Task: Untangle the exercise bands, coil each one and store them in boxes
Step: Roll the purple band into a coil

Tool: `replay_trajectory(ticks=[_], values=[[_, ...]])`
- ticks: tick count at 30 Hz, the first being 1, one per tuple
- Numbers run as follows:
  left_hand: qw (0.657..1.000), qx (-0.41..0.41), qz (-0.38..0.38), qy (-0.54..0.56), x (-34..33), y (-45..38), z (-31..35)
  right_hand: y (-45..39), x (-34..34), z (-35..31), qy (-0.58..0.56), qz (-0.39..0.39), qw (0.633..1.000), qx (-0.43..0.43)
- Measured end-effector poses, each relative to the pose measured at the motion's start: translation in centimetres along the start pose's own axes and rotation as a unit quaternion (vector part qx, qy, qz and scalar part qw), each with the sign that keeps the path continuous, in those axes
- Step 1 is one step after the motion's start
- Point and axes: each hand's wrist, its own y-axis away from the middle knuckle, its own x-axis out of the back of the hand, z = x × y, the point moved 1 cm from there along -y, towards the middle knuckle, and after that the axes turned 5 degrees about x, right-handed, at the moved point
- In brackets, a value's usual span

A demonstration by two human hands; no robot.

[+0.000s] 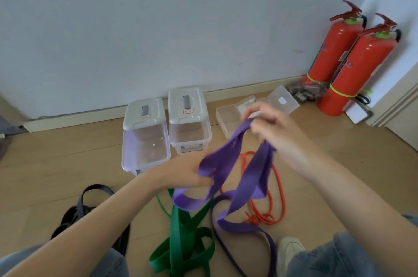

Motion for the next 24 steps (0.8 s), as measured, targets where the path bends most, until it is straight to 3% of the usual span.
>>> replay_trajectory(ticks=[2,3,6,9,10,12,14,15,18,21,24], values=[[0.999,0.001,-0.022,0.040,-0.3,0.6,-0.6,-0.3,1.8,0.1,-0.163,0.075,0.983,-0.048],[0.998,0.001,-0.026,0.059,-0.3,0.8,-0.7,-0.4,2.4,0.5,-0.189,0.108,0.974,-0.065],[0.991,0.022,-0.057,0.116,-0.2,1.5,-0.7,-0.1,2.8,2.1,-0.136,0.182,0.967,-0.117],[0.982,0.030,-0.115,0.148,-0.3,1.9,-0.6,0.2,2.7,2.8,-0.091,0.207,0.965,-0.130],[0.988,0.027,-0.081,0.129,-0.2,1.9,-0.6,0.3,2.7,2.7,-0.076,0.203,0.968,-0.127],[0.994,0.049,0.090,0.024,0.5,1.6,-1.1,0.5,2.7,2.5,-0.050,0.194,0.973,-0.116],[0.953,0.123,0.255,-0.111,1.5,1.6,-1.7,0.6,2.7,2.3,-0.012,0.188,0.976,-0.107],[0.933,0.152,0.290,-0.148,1.8,1.6,-2.1,0.7,2.6,2.2,0.009,0.183,0.978,-0.098],[0.914,0.204,0.269,-0.223,1.4,1.5,-2.5,0.5,2.1,2.2,0.060,0.162,0.983,-0.055],[0.901,0.204,0.262,-0.281,1.0,1.3,-3.1,0.3,1.9,2.1,0.065,0.176,0.982,-0.034],[0.923,0.209,0.255,-0.197,1.7,1.0,-3.8,0.0,2.6,2.1,0.064,0.198,0.978,-0.028]])
